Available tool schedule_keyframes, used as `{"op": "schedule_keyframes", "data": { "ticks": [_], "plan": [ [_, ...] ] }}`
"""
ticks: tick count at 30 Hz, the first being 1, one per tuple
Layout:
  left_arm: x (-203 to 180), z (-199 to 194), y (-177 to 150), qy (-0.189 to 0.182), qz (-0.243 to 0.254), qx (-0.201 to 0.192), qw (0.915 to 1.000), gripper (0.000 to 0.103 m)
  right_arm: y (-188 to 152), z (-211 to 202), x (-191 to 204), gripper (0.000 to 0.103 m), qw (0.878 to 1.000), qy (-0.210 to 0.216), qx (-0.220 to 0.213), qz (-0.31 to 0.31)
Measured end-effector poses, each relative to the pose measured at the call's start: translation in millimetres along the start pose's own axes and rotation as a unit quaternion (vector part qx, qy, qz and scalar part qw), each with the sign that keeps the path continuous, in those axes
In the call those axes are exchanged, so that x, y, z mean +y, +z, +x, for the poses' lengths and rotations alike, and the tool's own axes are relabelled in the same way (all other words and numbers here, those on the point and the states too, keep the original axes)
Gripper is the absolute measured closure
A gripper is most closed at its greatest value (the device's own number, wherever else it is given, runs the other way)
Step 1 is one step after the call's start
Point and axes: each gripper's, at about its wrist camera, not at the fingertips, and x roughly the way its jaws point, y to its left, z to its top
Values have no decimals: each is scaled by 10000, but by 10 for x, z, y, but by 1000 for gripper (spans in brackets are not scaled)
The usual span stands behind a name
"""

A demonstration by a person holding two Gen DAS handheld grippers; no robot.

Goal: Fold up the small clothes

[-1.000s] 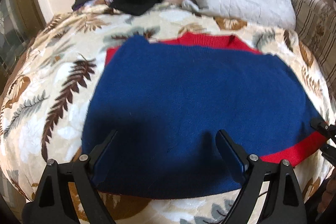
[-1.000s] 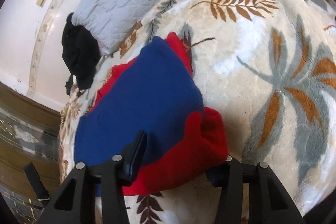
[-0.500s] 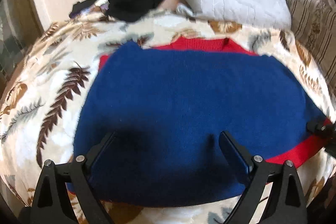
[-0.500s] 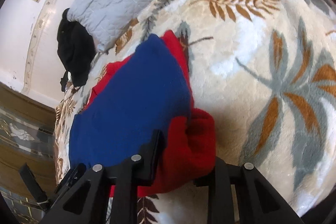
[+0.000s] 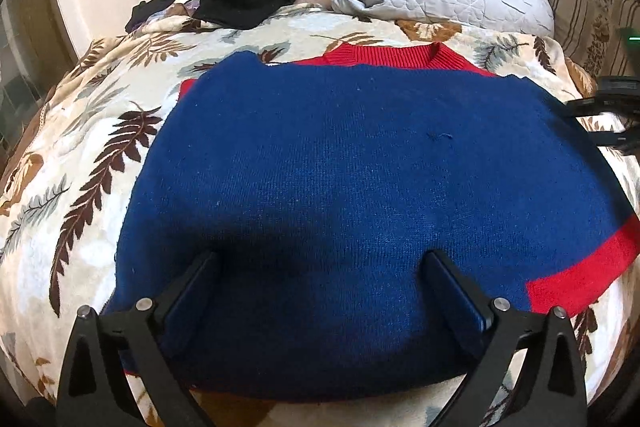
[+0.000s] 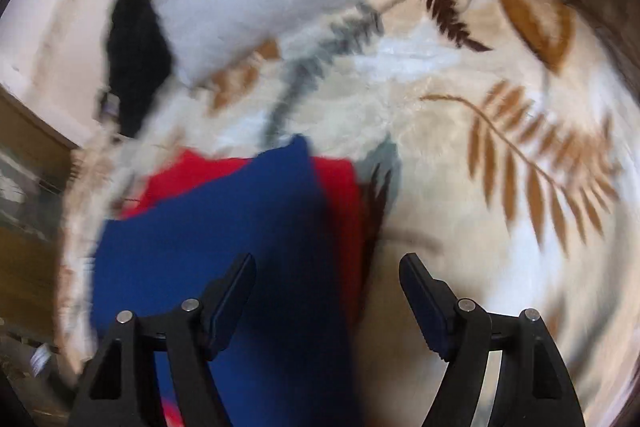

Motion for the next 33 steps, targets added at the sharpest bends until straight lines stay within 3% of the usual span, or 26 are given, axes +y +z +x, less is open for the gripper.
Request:
{"op": "schedule_keyframes", "data": {
  "ticks": [1, 2, 3, 5, 8, 11, 12, 14, 17, 19, 20, 21, 22, 24, 29, 33],
  "plan": [
    [-6, 17, 17, -3, 8, 1, 10000, 0, 22, 29, 16, 31, 10000, 12, -86, -40],
    [-2, 23, 16, -9, 8, -8, 10000, 0, 33, 36, 90, 48, 9995, 34, -155, -268],
    [4, 23, 11, -24, 4, -27, 10000, 0, 35, 45, 158, 86, 9993, 61, -58, -372],
    [-6, 20, -10, -7, 8, -86, 10000, 0, 15, -35, 184, 86, 9988, -166, -267, -372],
    [-37, 28, -16, 77, 26, -134, 9999, 0, -2, -20, 73, 81, 9986, -363, -381, -60],
    [-14, 5, 21, 6, 79, -15, 10000, 0, -53, -116, 74, 46, 9974, -531, -487, 91],
    [9, -32, 48, -60, 82, 52, 9999, 0, -100, -219, 128, 29, 9958, -673, -618, -1],
    [111, -153, 85, -193, -80, 35, 9998, 0, -211, -447, 246, 28, 9932, -678, -934, -182],
    [434, -359, 67, -393, -637, -199, 9970, 0, -486, -780, 420, 28, 9923, -86, -1211, -242],
    [647, -275, -18, -560, -1009, 110, 9933, 4, -696, -868, 539, 28, 9916, 474, -1153, -340],
    [745, -157, -98, -606, -1107, 371, 9913, 10, -827, -880, 607, 28, 9903, 684, -1130, -421],
    [746, -150, -132, -460, -925, 337, 9941, 19, -937, -854, 637, 26, 9905, 778, -1056, -424],
    [691, -206, -142, -303, -633, 271, 9972, 19, -1037, -770, 644, 25, 9922, 844, -838, -386],
    [654, -342, -122, -258, -673, 213, 9972, 19, -1202, -556, 574, 25, 9967, 682, -399, -200],
    [664, -561, -60, 10, -707, -85, 9975, 19, -1535, -779, 495, 25, 9897, 1246, -645, 298],
    [590, -570, -5, 45, -659, -146, 9977, 19, -1872, -697, 488, 25, 9846, 1634, -343, 509]
  ]
}}
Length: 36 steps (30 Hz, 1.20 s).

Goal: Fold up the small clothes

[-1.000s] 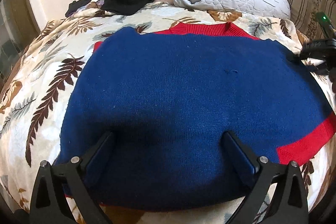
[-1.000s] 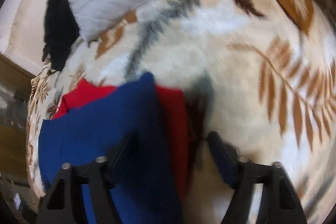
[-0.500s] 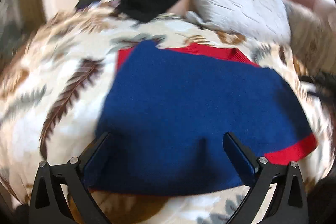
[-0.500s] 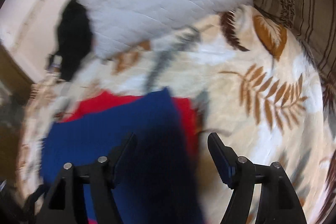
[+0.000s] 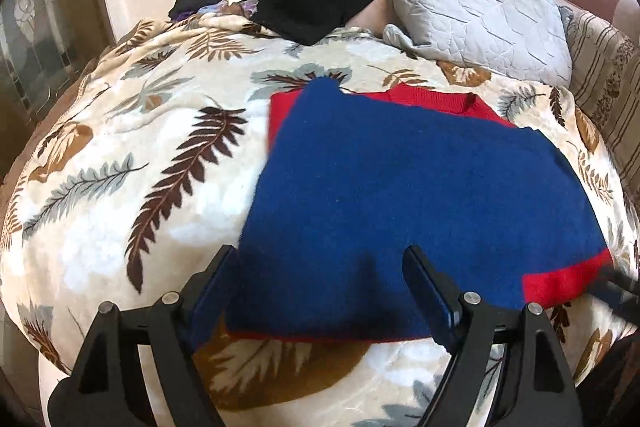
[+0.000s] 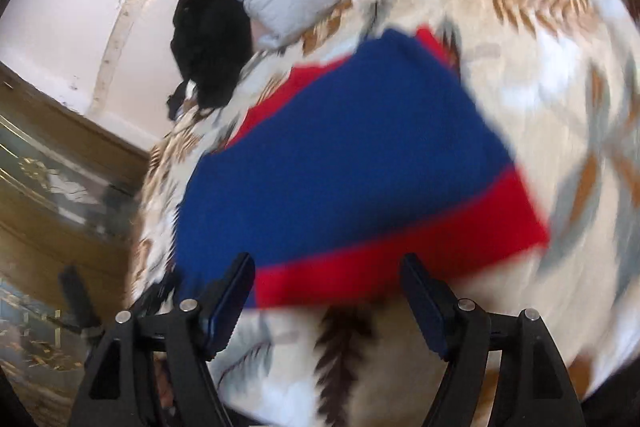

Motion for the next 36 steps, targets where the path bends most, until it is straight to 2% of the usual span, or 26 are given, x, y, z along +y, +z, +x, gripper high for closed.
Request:
{"op": "schedule_keyframes", "data": {
  "ticks": [1, 2, 6, 11, 12, 14, 15, 17, 20, 24, 27, 32, 36],
  "plan": [
    [-22, -1, 0, -2, 17, -9, 10000, 19, -47, 55, -69, 25, 9998, 17, 125, 180],
    [-81, 28, 14, -10, 65, -9, 10000, 19, -43, 83, -151, 25, 9992, 126, 73, 381],
    [-312, 110, 87, -47, 276, -24, 9996, 19, 171, 16, -267, 25, 9947, 222, -467, 884],
    [-576, 263, 122, -82, 482, 72, 9988, 19, 304, 53, -491, 25, 9858, 293, -770, 1466],
    [-621, 328, 113, -24, 554, 180, 9983, 19, 338, 60, -507, 29, 9853, 264, -814, 1478],
    [-697, 438, 85, 68, 662, 403, 9970, 19, 395, 65, -521, 48, 9868, 65, -807, 1399],
    [-716, 474, 74, 98, 675, 461, 9966, 19, 396, 71, -534, 70, 9876, -32, -780, 1363],
    [-725, 462, 65, 124, 654, 429, 9969, 18, 374, 65, -565, 75, 9884, -80, -729, 1328],
    [-712, 472, 51, 129, 627, 460, 9969, 15, 406, 61, -478, 75, 9897, -193, -769, 1191],
    [-698, 471, 47, 103, 607, 494, 9969, 15, 442, 61, -445, 69, 9893, -105, -832, 1190],
    [-704, 496, 41, 110, 613, 492, 9968, 14, 424, 42, -450, 41, 9896, -59, -828, 1174],
    [-679, 480, 47, 81, 570, 546, 9968, 13, 467, 68, -428, 41, 9906, -113, -795, 1107],
    [-670, 409, 74, 40, 484, 466, 9977, 13, 481, 60, -389, 47, 9920, -251, -768, 969]
  ]
}}
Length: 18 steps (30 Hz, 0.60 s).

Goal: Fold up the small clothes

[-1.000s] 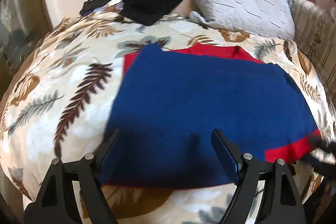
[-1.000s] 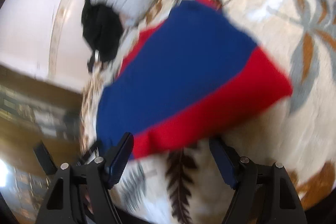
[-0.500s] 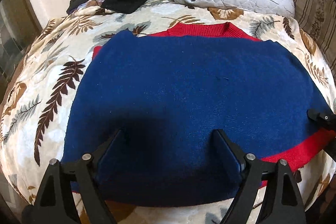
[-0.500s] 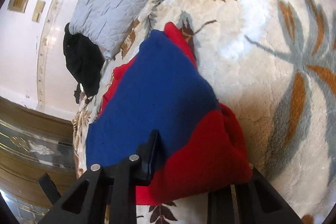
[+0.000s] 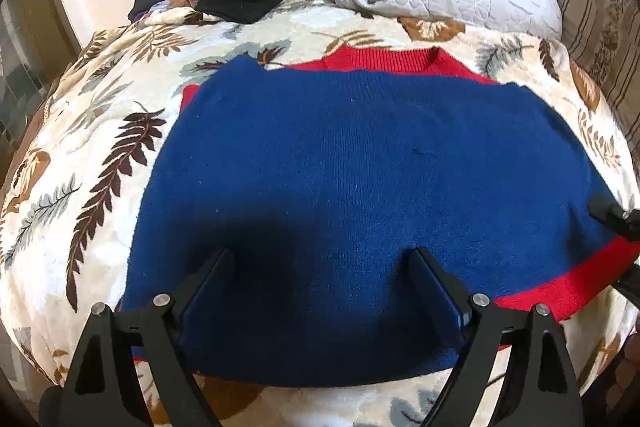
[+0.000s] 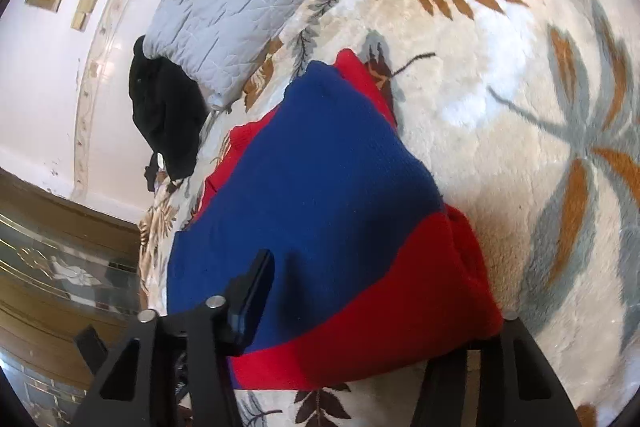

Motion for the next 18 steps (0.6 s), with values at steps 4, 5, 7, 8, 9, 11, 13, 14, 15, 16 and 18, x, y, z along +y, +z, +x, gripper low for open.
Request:
{"op": "schedule_keyframes", "data": {
  "ticks": [4, 5, 7, 8, 9, 11, 13, 14, 15, 16, 18],
  "plan": [
    [-23, 133, -32, 11, 79, 127, 9999, 8, 1, 31, -42, 47, 9999, -15, 24, 122],
    [-16, 182, -58, 50, 97, 116, 9999, 6, 3, 32, -50, 47, 9999, -14, 27, 137],
    [-1, 138, -53, 61, 67, 103, 9999, 6, 14, 32, -32, 47, 9999, -44, 41, 110],
    [21, 68, -29, -19, -40, 53, 10000, 6, 15, 21, -21, 47, 9999, -62, 35, 79],
    [33, 4, -13, -98, -100, -80, 9999, 6, 15, 12, -10, 47, 10000, -82, 23, 48],
    [30, -59, 2, -101, -81, -272, 9995, 6, 8, -5, 4, 47, 9999, -107, 42, 30],
    [17, 67, -8, -45, -2, -50, 10000, 5, 6, -45, 30, 47, 9998, -167, -17, -93],
    [24, 207, -47, -47, 20, 195, 9998, 4, 10, -72, 43, 51, 9992, -314, -44, -236],
    [20, 203, -82, 1, 66, -7, 10000, 1, 18, -94, 33, 78, 9982, -492, -32, -332],
    [5, 190, -92, 37, 119, -54, 9999, 1, 30, -124, -13, 86, 9976, -610, 8, -342],
    [-1, 182, -99, 36, 98, -50, 9999, 1, 62, -231, -166, 86, 9964, -811, 87, -248]
  ]
}}
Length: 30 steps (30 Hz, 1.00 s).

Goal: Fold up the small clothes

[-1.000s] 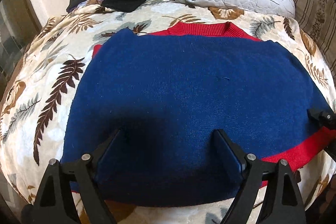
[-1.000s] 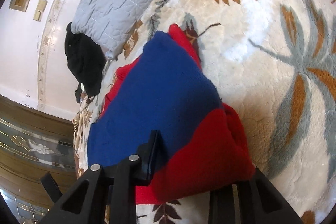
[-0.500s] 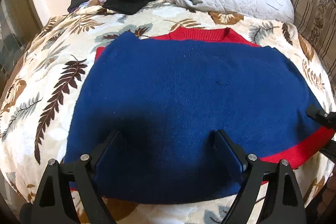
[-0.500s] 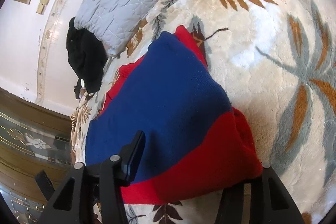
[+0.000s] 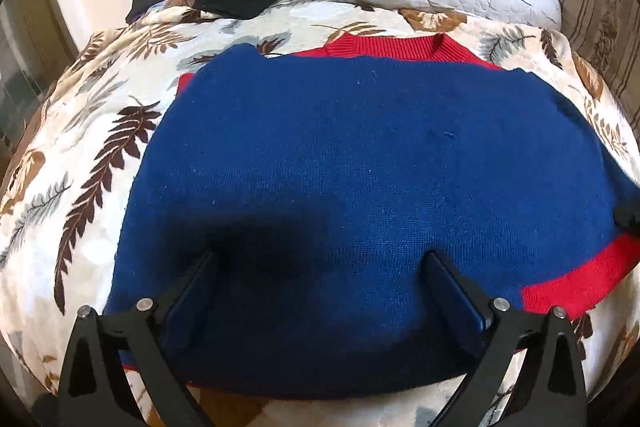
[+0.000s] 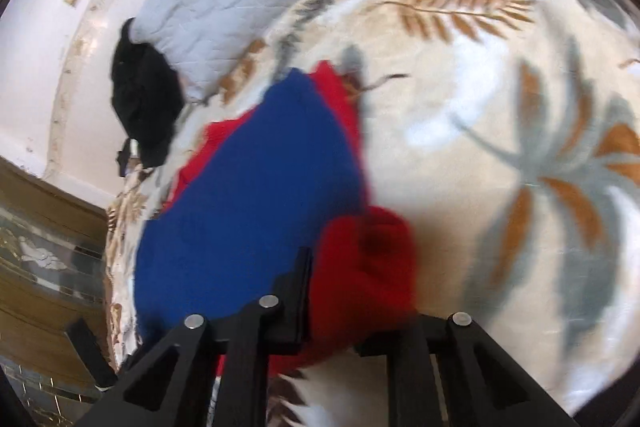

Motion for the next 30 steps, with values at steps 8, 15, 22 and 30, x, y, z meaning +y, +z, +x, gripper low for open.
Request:
{"op": "schedule_keyframes", "data": {
  "ticks": [8, 15, 22, 30],
  "plan": [
    [12, -5, -32, -11, 31, -102, 9999, 0, 475, -314, 131, 5, 9974, 262, -496, -458],
    [-14, 12, -16, 2, 31, -73, 10000, 0, 1329, 858, 572, 38, 9873, -223, 577, -1466],
    [-30, 18, -28, 19, 61, -117, 9999, 0, 1329, 865, 474, 82, 9908, -590, 250, -1190],
    [99, -172, 29, -143, -139, -47, 9998, 0, 797, 102, 666, 45, 9903, 7, -248, -1370]
  ]
}}
